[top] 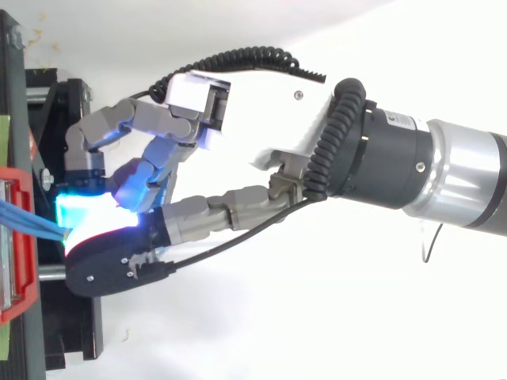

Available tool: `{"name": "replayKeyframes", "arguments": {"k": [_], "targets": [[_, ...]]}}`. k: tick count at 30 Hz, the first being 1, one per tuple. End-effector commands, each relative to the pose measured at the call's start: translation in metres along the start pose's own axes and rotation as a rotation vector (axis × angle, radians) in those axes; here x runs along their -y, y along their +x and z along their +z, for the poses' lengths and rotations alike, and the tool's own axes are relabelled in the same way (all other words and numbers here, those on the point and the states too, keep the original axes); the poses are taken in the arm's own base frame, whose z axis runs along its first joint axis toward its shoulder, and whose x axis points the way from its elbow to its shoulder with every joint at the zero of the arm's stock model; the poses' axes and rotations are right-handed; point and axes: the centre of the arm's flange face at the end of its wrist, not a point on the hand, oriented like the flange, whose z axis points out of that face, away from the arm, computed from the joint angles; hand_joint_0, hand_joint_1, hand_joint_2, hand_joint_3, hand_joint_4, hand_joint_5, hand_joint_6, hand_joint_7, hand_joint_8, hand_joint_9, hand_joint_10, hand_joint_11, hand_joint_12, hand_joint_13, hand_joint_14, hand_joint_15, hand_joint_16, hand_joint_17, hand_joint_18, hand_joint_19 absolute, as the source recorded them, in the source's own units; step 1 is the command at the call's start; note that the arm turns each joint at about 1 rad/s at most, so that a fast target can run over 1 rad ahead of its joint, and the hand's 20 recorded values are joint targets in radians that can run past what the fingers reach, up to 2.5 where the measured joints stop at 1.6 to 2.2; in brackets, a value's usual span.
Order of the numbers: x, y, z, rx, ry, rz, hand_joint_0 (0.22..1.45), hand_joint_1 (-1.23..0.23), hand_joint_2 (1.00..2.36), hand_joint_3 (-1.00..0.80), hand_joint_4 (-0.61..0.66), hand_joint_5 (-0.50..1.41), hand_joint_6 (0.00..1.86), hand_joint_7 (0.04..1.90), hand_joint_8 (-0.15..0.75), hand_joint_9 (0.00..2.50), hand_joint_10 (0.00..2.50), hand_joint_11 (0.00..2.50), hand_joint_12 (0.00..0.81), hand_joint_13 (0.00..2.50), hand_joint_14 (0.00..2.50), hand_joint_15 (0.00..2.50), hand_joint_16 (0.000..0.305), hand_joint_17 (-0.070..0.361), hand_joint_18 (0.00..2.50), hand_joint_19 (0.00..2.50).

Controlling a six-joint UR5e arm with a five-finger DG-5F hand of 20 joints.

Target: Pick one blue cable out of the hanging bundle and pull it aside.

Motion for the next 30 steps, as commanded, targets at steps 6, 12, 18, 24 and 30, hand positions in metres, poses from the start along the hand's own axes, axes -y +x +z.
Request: {"name": "replayKeyframes", "arguments": {"k": [6, 12, 18, 24, 30], "targets": [[-0.0001, 0.0003, 0.0000, -0.001, -0.001, 0.003, 0.64, -0.78, 1.00, -0.50, 0.18, -0.14, 0.93, 1.18, 0.339, 0.99, 0.01, 0.62, 0.335, 0.89, 0.02, 0.41, 0.047, 0.107, 1.01, 0.53], [-0.0001, 0.0003, 0.0000, -0.001, -0.001, 0.009, 0.51, -0.59, 1.00, -0.50, 0.21, -0.13, 0.91, 1.21, 0.378, 1.02, 0.01, 0.59, 0.373, 0.91, 0.02, 0.43, 0.054, 0.121, 1.06, 0.56], [-0.0003, 0.0015, -0.0001, -0.002, -0.001, 0.010, 0.59, -0.65, 1.01, -0.38, 0.21, -0.13, 0.90, 1.25, 0.365, 1.02, 0.02, 0.60, 0.356, 0.90, 0.01, 0.43, 0.050, 0.113, 1.04, 0.58], [-0.0003, 0.0016, -0.0001, -0.004, -0.001, 0.010, 0.69, -0.83, 1.02, -0.13, 0.13, -0.15, 0.93, 1.38, 0.359, 1.00, 0.02, 0.62, 0.348, 0.92, 0.01, 0.42, 0.049, 0.110, 1.05, 0.54], [-0.0004, 0.0022, -0.0001, -0.010, -0.002, 0.022, 0.81, -0.84, 1.01, -0.41, 0.02, -0.17, 0.95, 1.37, 0.326, 0.98, 0.01, 0.61, 0.332, 0.91, 0.01, 0.42, 0.047, 0.105, 1.00, 0.53]]}}
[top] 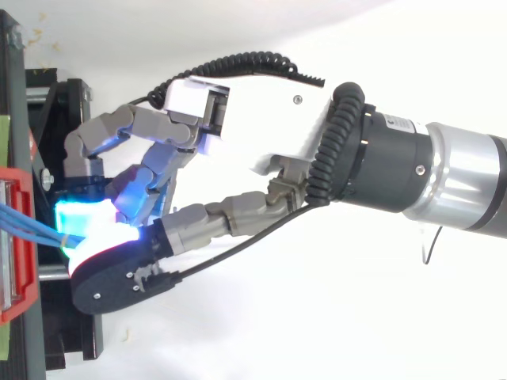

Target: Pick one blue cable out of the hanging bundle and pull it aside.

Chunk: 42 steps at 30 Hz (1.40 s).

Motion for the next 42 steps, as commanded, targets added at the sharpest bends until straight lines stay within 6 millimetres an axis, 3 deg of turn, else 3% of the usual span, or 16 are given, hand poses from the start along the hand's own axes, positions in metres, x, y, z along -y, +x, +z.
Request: {"name": "replayKeyframes", "arguments": {"k": [1, 4, 10, 15, 22, 30, 38, 42], "targets": [[0.000, 0.000, 0.000, -0.001, 0.000, 0.012, 0.80, -0.84, 1.00, -0.45, 0.02, -0.17, 0.95, 1.37, 0.324, 0.98, 0.02, 0.60, 0.332, 0.91, 0.01, 0.42, 0.046, 0.105, 1.00, 0.52], [0.002, 0.001, -0.001, -0.004, 0.004, 0.011, 0.74, -0.84, 1.00, -0.50, 0.06, -0.16, 0.94, 1.39, 0.322, 1.00, 0.02, 0.60, 0.329, 0.92, 0.01, 0.42, 0.046, 0.104, 1.02, 0.50], [0.010, 0.004, -0.004, -0.008, 0.011, 0.008, 0.59, -0.70, 1.00, -0.50, 0.12, -0.13, 0.93, 1.16, 0.349, 1.05, 0.01, 0.60, 0.339, 0.94, 0.01, 0.44, 0.047, 0.107, 1.02, 0.55], [0.027, 0.017, -0.008, -0.011, -0.014, 0.017, 0.54, -0.54, 1.00, -0.50, 0.17, -0.12, 0.90, 1.19, 0.370, 1.08, 0.02, 0.56, 0.355, 0.96, 0.01, 0.44, 0.052, 0.117, 1.06, 0.58], [0.054, 0.030, 0.003, -0.023, -0.009, 0.063, 0.51, -0.48, 1.00, -0.50, 0.19, -0.12, 0.89, 1.18, 0.389, 1.09, 0.02, 0.57, 0.376, 0.97, 0.01, 0.44, 0.055, 0.125, 1.09, 0.58], [0.039, 0.028, 0.008, -0.025, 0.000, 0.071, 0.52, -0.57, 1.00, -0.50, 0.21, -0.13, 0.86, 1.13, 0.383, 1.07, 0.01, 0.57, 0.376, 0.96, 0.02, 0.44, 0.055, 0.124, 1.08, 0.58], [0.038, 0.031, 0.010, -0.028, -0.013, 0.047, 0.54, -0.62, 1.01, -0.44, 0.20, -0.15, 0.84, 1.08, 0.371, 1.05, 0.02, 0.57, 0.368, 0.95, 0.01, 0.45, 0.054, 0.122, 1.07, 0.59], [0.031, 0.032, 0.013, -0.027, -0.034, 0.037, 0.53, -0.62, 1.00, -0.45, 0.20, -0.13, 0.74, 1.03, 0.372, 1.03, 0.02, 0.57, 0.375, 0.95, 0.01, 0.45, 0.055, 0.123, 1.08, 0.58]]}}
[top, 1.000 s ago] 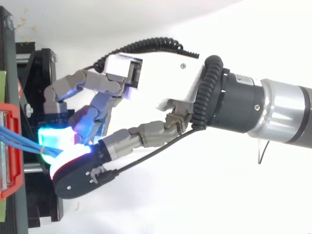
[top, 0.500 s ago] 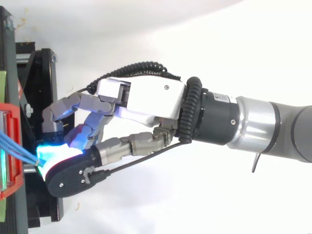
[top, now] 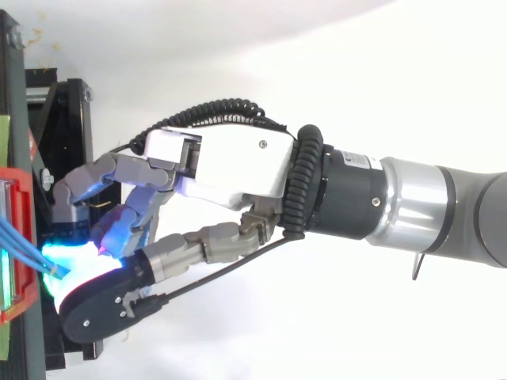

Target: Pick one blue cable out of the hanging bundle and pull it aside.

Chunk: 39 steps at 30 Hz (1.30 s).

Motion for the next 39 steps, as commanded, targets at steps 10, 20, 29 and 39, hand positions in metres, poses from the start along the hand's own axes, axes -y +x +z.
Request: {"name": "replayKeyframes", "arguments": {"k": [10, 20, 29, 39], "targets": [[-0.017, 0.002, 0.007, 0.000, -0.011, -0.062, 0.55, -0.63, 1.01, -0.41, 0.21, -0.11, 0.62, 1.18, 0.367, 1.01, 0.01, 0.56, 0.371, 0.94, 0.01, 0.44, 0.053, 0.120, 1.06, 0.59], [-0.016, 0.000, 0.005, 0.001, 0.006, -0.063, 0.59, -0.71, 1.02, -0.12, 0.21, -0.18, 0.90, 1.09, 0.366, 0.99, 0.01, 0.64, 0.368, 0.93, 0.01, 0.44, 0.052, 0.117, 1.06, 0.57], [-0.013, -0.005, 0.003, 0.002, 0.029, -0.059, 0.73, -0.83, 1.01, -0.43, 0.09, -0.17, 0.94, 1.19, 0.354, 1.03, 0.02, 0.68, 0.346, 0.94, 0.02, 0.43, 0.049, 0.109, 1.05, 0.52], [-0.019, -0.012, 0.002, -0.017, 0.084, -0.048, 0.59, -0.66, 1.01, -0.44, 0.02, -0.09, 0.90, 1.26, 0.321, 1.18, 0.02, 0.62, 0.331, 0.99, 0.02, 0.46, 0.048, 0.108, 1.06, 0.60]]}}
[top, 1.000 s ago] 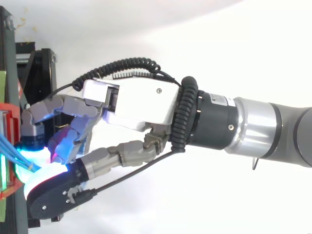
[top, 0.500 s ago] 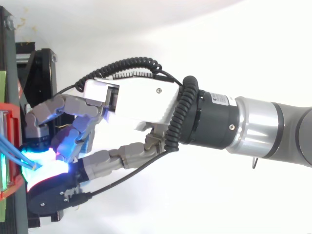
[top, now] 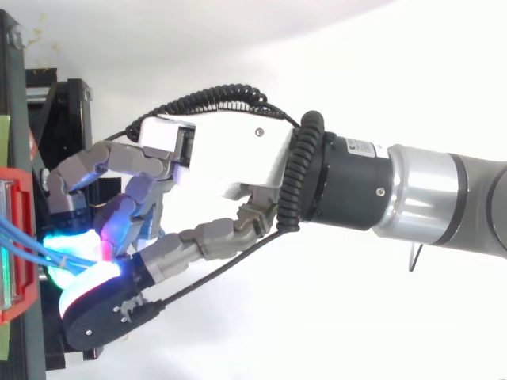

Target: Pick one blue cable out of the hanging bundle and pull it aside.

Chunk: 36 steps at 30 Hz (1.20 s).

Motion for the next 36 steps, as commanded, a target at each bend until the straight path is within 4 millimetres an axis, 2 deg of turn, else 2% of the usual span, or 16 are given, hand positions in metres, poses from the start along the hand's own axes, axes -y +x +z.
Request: {"name": "replayKeyframes", "arguments": {"k": [1, 3, 7, 11, 14, 16, 18, 19, 23, 24, 26, 31, 36], "targets": [[-0.002, -0.001, -0.001, -0.011, 0.024, -0.002, 0.58, -0.64, 1.01, -0.41, 0.02, -0.08, 0.90, 1.25, 0.319, 1.19, 0.02, 0.62, 0.333, 1.00, 0.02, 0.46, 0.048, 0.109, 1.07, 0.62], [-0.003, -0.002, -0.002, -0.013, 0.028, -0.004, 0.58, -0.62, 1.01, -0.37, 0.01, -0.08, 0.90, 1.20, 0.319, 1.20, 0.02, 0.61, 0.338, 1.00, 0.01, 0.47, 0.049, 0.111, 1.08, 0.63], [-0.005, -0.004, -0.002, -0.015, 0.041, -0.008, 0.56, -0.47, 1.02, -0.22, 0.06, -0.08, 0.88, 1.21, 0.344, 1.20, 0.01, 0.59, 0.369, 1.00, 0.01, 0.46, 0.056, 0.126, 1.11, 0.64], [-0.005, -0.005, -0.002, -0.014, 0.042, -0.006, 0.56, -0.42, 1.01, -0.13, 0.08, -0.08, 0.86, 1.20, 0.372, 1.20, 0.01, 0.56, 0.411, 1.01, 0.01, 0.43, 0.064, 0.144, 1.18, 0.60], [-0.005, -0.005, -0.002, -0.015, 0.041, -0.006, 0.56, -0.46, 1.03, -0.08, 0.12, -0.09, 0.85, 1.15, 0.406, 1.21, 0.01, 0.60, 0.439, 1.03, 0.01, 0.42, 0.069, 0.156, 1.23, 0.56], [-0.005, -0.005, -0.002, -0.015, 0.041, -0.006, 0.52, -0.63, 1.20, -0.03, 0.18, -0.15, 0.90, 1.06, 0.427, 1.17, 0.01, 0.72, 0.459, 1.02, 0.01, 0.42, 0.073, 0.164, 1.27, 0.51], [-0.006, -0.005, -0.002, -0.015, 0.040, -0.007, 0.58, -0.74, 1.06, 0.04, 0.20, -0.17, 0.92, 1.07, 0.416, 1.13, 0.01, 0.84, 0.445, 0.98, 0.01, 0.43, 0.068, 0.153, 1.21, 0.51], [-0.006, -0.005, -0.002, -0.015, 0.041, -0.008, 0.62, -0.79, 1.01, 0.04, 0.17, -0.18, 0.93, 1.06, 0.386, 1.09, 0.01, 0.89, 0.413, 0.94, 0.01, 0.44, 0.062, 0.140, 1.15, 0.53], [-0.008, -0.006, -0.001, -0.013, 0.037, -0.005, 0.66, -0.82, 1.02, -0.12, 0.11, -0.19, 0.93, 1.12, 0.348, 1.05, 0.01, 0.94, 0.373, 0.89, 0.02, 0.45, 0.052, 0.117, 1.04, 0.55], [-0.009, -0.006, 0.000, -0.013, 0.034, -0.005, 0.68, -0.83, 1.01, -0.35, 0.13, -0.16, 0.94, 1.16, 0.340, 1.07, 0.02, 0.91, 0.354, 0.90, 0.02, 0.45, 0.049, 0.111, 1.03, 0.56], [-0.011, -0.007, 0.000, -0.011, 0.032, -0.004, 0.67, -0.81, 1.00, -0.47, 0.14, -0.15, 0.94, 1.16, 0.340, 1.11, 0.02, 0.90, 0.348, 0.92, 0.02, 0.45, 0.049, 0.110, 1.04, 0.56], [-0.015, -0.012, 0.002, -0.021, 0.036, -0.008, 0.52, -0.75, 1.00, -0.50, 0.16, -0.12, 0.92, 1.16, 0.357, 1.15, 0.02, 0.83, 0.358, 0.96, 0.01, 0.45, 0.051, 0.116, 1.08, 0.57], [-0.014, -0.015, 0.000, -0.020, 0.057, -0.015, 0.47, -0.65, 1.00, -0.50, 0.17, -0.11, 0.89, 1.16, 0.382, 1.19, 0.01, 0.82, 0.380, 0.99, 0.01, 0.46, 0.057, 0.127, 1.13, 0.57]]}}
